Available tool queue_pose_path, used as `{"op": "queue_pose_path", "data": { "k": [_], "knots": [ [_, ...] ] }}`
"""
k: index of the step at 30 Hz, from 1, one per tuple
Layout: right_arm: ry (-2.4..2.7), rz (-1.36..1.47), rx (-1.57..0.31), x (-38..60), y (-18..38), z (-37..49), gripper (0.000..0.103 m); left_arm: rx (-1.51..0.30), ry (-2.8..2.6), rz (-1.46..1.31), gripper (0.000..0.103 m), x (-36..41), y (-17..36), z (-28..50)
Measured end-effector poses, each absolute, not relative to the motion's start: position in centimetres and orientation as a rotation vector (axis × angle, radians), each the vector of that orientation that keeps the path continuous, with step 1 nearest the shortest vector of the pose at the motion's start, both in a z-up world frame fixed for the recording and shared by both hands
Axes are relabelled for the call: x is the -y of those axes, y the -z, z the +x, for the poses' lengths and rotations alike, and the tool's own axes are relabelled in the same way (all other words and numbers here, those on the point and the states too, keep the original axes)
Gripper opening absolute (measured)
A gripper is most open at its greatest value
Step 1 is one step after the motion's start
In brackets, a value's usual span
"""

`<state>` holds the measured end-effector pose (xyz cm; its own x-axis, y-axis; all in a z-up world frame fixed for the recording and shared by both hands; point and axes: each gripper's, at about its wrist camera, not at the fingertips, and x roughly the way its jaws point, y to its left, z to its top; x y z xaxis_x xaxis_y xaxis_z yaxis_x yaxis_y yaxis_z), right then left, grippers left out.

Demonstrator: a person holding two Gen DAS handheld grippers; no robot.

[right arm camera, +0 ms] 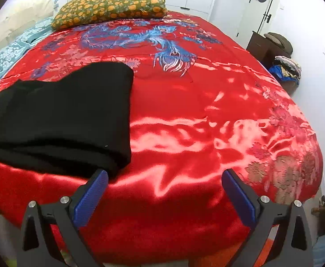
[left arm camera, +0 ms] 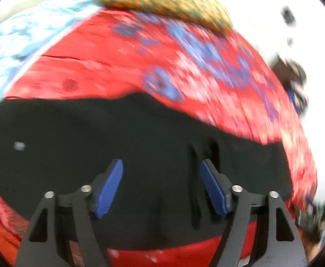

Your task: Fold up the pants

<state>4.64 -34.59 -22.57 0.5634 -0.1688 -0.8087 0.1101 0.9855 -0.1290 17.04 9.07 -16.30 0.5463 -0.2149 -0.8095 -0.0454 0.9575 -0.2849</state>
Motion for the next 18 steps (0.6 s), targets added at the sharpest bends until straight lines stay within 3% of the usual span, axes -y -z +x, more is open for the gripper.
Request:
{"op": "queue_pose_path", "data": {
  "k": [5,11,12,14,15,17,18],
  "knots": [
    [0.138,0.026,-0.78,34.5,18.9,3.6,0.102,-0.949,0.073,-0.372,0.077,-9.9,15.3,17.4],
    [0.034,0.099,-0.755,32.5,18.9,6.5,0.102,-1.027,0.268,-0.152,0.076,-0.6,17.1,17.5],
    [0.017,0.092,-0.771,31.9,19.4,6.8,0.102,-1.055,0.269,-0.113,0.072,0.7,18.0,17.6],
    [-0.004,0.08,-0.789,31.3,20.0,6.8,0.102,-1.104,0.285,-0.101,0.046,2.1,19.5,17.8],
    [-0.015,0.069,-0.795,31.0,20.2,6.6,0.102,-1.12,0.295,-0.102,0.04,2.4,19.9,17.9],
    [-0.024,0.048,-0.796,30.7,20.5,6.3,0.102,-1.145,0.313,-0.086,0.009,3.2,20.8,17.9],
    [-0.023,0.038,-0.792,30.7,20.5,6.2,0.102,-1.156,0.301,-0.055,0.009,3.5,21.2,17.8]
  ]
}}
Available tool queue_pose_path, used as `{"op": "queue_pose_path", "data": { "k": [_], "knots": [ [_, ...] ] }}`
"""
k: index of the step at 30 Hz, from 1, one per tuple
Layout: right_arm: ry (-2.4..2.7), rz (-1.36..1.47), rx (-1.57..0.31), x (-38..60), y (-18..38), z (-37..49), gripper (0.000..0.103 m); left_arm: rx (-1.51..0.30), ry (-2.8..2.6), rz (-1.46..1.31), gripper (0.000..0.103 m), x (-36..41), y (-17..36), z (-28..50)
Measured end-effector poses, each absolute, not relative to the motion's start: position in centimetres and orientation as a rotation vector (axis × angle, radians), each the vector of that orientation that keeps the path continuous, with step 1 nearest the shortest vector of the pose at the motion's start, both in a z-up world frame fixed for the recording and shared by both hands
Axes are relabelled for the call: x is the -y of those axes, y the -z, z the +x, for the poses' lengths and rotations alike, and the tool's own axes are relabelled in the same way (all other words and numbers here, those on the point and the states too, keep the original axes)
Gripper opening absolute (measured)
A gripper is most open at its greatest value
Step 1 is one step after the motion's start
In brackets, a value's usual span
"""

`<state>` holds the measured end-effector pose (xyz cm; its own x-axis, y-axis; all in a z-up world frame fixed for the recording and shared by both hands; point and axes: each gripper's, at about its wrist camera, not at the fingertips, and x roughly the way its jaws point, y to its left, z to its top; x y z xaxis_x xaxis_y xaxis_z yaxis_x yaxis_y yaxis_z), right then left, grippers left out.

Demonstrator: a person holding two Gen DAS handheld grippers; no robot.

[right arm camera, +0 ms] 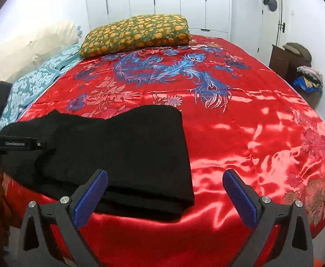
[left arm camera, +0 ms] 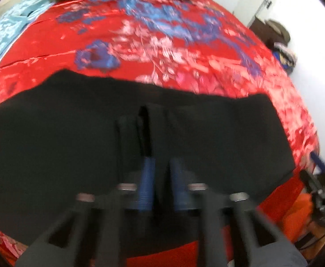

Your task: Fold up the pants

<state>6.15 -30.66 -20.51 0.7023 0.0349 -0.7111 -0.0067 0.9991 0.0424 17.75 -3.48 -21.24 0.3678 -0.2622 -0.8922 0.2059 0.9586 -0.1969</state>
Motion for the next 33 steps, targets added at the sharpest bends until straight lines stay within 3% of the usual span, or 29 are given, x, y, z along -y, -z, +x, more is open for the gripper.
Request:
{"op": "queue_pose_path", "data": {
  "k": [7,10,12,16,20,24,33],
  "knots": [
    [-0.007,0.028,-0.728,30.9,19.4,6.1,0.102,-1.16,0.268,-0.036,0.008,1.2,21.1,17.0],
    [-0.01,-0.018,-0.734,29.6,20.1,7.1,0.102,-1.175,0.246,-0.024,0.016,1.6,21.7,17.0],
    [-0.056,-0.077,-0.732,28.1,20.6,7.6,0.102,-1.18,0.244,-0.016,0.027,1.9,21.9,17.1],
    [-0.054,-0.169,-0.872,26.2,23.8,9.0,0.101,-1.153,0.227,0.016,0.076,1.9,20.8,16.5],
    [-0.025,-0.103,-0.785,27.2,21.7,8.1,0.102,-1.076,0.202,0.01,0.092,0.2,18.5,15.5],
    [0.006,-0.072,-0.693,28.0,19.4,6.6,0.103,-1.038,0.164,-0.044,0.093,-2.5,17.2,14.3],
    [0.056,-0.132,-0.744,27.0,19.1,5.6,0.103,-1.013,0.153,-0.061,0.093,-4.2,16.8,12.0]
  ]
}}
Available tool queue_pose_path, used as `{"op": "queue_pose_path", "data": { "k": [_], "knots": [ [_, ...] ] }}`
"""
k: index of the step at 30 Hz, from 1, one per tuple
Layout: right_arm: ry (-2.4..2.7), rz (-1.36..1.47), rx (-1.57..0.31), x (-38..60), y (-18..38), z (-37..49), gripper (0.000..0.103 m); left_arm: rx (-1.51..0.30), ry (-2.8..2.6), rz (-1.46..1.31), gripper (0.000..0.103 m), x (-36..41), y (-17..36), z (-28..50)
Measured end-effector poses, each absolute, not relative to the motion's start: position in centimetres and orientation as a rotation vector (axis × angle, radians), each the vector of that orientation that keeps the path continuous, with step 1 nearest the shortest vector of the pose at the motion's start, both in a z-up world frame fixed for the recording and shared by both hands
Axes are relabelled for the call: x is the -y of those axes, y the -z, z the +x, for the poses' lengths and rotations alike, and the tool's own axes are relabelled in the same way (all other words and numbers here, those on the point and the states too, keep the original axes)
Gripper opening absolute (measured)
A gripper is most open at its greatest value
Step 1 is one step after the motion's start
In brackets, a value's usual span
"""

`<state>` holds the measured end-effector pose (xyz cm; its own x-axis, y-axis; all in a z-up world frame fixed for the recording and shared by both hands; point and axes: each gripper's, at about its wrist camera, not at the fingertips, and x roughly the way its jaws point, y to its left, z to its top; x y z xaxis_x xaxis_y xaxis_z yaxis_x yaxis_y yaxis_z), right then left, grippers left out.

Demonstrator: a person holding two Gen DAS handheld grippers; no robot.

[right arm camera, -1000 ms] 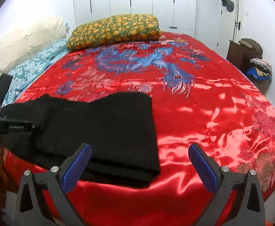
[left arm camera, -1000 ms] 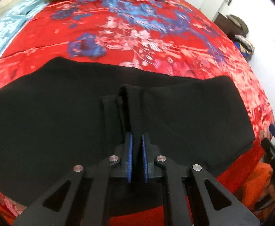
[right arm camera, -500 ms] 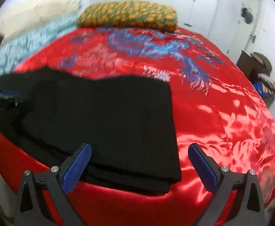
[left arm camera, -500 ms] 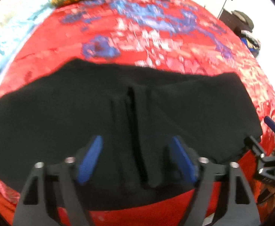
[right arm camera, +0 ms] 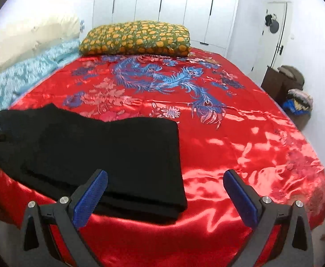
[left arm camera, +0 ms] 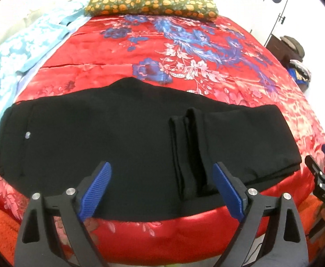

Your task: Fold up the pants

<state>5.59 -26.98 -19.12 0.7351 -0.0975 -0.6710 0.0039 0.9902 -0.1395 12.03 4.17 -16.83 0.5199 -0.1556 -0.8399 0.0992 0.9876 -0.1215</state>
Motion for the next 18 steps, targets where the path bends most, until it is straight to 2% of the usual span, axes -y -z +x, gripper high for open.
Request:
{"op": "queue_pose_path", "data": {
  "k": [12,18],
  "knots": [
    [-0.023,-0.074,-0.808,23.0,16.2,3.9,0.103,-0.878,0.186,0.035,0.093,-5.0,14.0,10.5],
    [-0.094,0.033,-0.832,21.4,14.2,3.4,0.103,-0.884,0.189,0.049,0.093,-6.1,13.1,9.6]
  ]
}}
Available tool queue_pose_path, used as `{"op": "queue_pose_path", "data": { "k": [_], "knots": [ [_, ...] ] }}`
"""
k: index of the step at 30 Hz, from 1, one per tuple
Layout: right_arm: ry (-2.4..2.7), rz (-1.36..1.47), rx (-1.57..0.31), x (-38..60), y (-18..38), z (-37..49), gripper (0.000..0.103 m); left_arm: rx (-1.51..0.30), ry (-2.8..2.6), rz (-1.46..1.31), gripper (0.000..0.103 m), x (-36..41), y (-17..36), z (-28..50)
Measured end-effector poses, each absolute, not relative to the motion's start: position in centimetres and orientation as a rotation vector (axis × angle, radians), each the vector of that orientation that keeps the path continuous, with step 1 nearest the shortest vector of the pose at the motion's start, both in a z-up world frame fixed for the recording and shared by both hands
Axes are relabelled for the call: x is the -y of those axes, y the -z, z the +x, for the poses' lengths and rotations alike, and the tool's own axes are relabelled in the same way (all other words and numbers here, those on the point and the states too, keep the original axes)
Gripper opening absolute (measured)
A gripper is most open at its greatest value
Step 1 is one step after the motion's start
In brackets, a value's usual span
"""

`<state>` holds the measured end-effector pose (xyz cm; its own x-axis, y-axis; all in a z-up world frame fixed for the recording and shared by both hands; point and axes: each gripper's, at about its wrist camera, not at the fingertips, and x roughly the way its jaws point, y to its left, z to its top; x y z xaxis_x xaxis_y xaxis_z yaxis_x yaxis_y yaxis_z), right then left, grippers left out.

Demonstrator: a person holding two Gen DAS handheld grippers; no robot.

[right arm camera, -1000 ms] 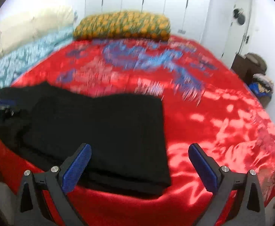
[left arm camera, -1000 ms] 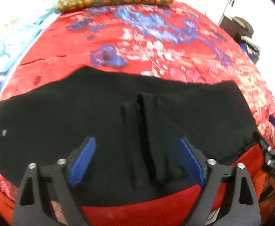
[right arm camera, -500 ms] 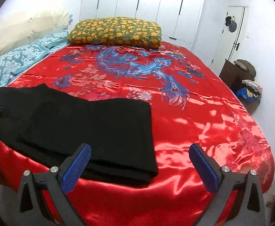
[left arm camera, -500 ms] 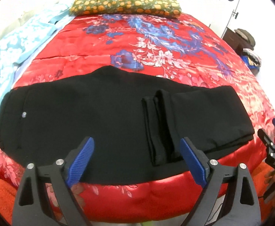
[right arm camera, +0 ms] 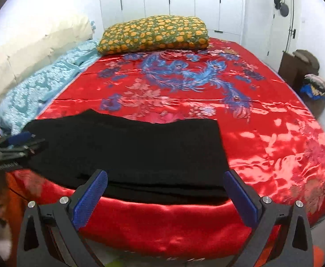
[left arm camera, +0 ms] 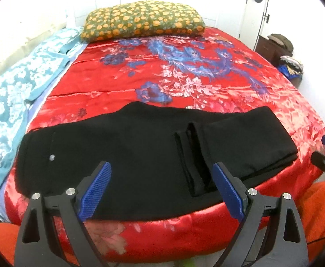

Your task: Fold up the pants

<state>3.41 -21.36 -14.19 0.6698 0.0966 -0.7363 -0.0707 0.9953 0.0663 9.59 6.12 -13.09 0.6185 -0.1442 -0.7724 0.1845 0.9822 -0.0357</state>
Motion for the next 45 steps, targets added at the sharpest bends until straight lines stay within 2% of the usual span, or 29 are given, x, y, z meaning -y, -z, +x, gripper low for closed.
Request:
{"op": "queue_pose_path", "data": {
  "k": [4,8,11,15,17,20,22,27,33,35,38,45],
  "knots": [
    [-0.259,-0.074,-0.967,19.0,14.0,2.6,0.103,-0.886,0.224,0.107,0.093,-7.3,13.3,8.0],
    [-0.314,-0.257,-0.965,17.3,13.6,1.1,0.103,-0.878,0.159,0.211,0.093,-8.4,14.9,7.4],
    [-0.266,-0.185,-0.915,17.4,13.7,1.2,0.103,-0.918,0.156,0.114,0.093,-9.8,15.1,8.1],
    [-0.158,0.053,-0.883,17.8,15.9,1.2,0.103,-0.942,0.122,0.054,0.093,-12.4,15.1,8.7],
    [-0.213,0.036,-0.917,17.1,16.5,1.0,0.103,-0.96,0.082,0.02,0.093,-14.8,14.9,9.6],
    [-0.205,-0.094,-0.861,16.5,15.9,0.3,0.103,-0.949,0.002,-0.06,0.094,-20.9,13.3,12.0],
    [-0.199,-0.085,-0.866,16.8,16.1,0.2,0.103,-0.962,-0.025,-0.159,0.099,-25.7,12.5,14.1],
    [-0.213,-0.059,-0.905,16.8,17.2,0.4,0.103,-1.036,-0.048,-0.483,0.099,-35.6,15.3,18.7],
    [-0.243,-0.102,-0.894,15.8,17.2,0.1,0.103,-1.274,0.042,-0.488,0.098,-35.6,23.2,21.9],
    [-0.242,-0.114,-0.898,15.7,17.4,0.1,0.103,-1.316,0.077,-0.533,0.101,-35.5,25.1,21.8],
    [-0.24,-0.115,-0.909,15.7,17.7,0.2,0.103,-1.293,0.101,-0.557,0.103,-35.7,25.4,21.5],
    [-0.241,-0.089,-0.942,16.1,18.5,0.6,0.103,-1.26,0.09,-0.39,0.103,-33.6,25.3,20.9]
  ]
}}
